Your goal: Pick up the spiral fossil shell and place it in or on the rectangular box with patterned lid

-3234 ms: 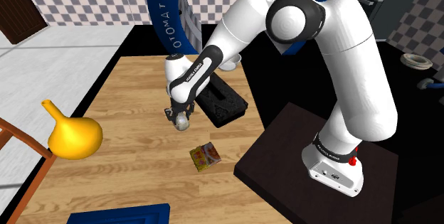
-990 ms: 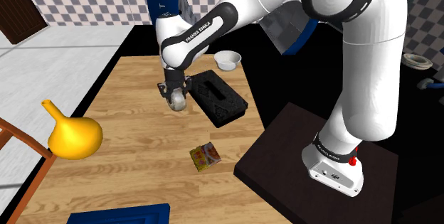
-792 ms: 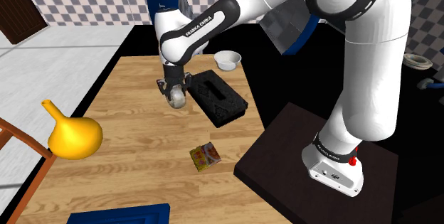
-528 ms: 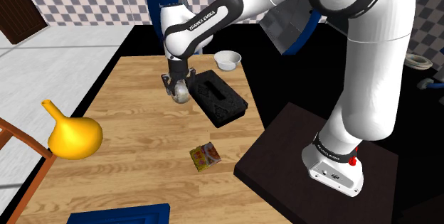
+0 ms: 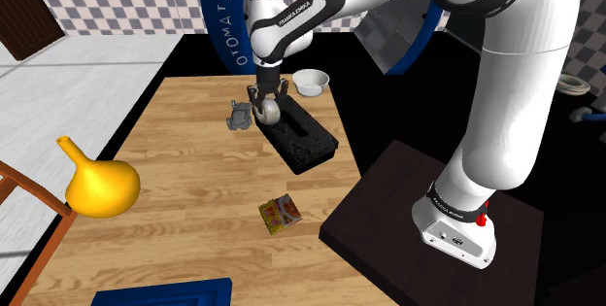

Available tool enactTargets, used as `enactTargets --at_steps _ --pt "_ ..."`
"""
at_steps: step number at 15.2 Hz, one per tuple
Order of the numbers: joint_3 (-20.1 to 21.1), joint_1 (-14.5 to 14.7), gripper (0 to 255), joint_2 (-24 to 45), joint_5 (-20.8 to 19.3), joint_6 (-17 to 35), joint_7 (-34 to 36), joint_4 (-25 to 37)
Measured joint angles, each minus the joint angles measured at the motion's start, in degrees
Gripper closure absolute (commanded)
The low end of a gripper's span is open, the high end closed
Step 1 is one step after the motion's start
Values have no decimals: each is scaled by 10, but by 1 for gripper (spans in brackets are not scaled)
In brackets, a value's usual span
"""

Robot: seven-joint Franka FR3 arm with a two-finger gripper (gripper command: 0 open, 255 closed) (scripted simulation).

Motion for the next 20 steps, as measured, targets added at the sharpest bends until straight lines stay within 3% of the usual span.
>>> enactTargets --at_steps 10,20 --pt "-39 -80 255 1 11 -23 -123 15" --pt "-40 -82 255 40 14 35 -133 -5"
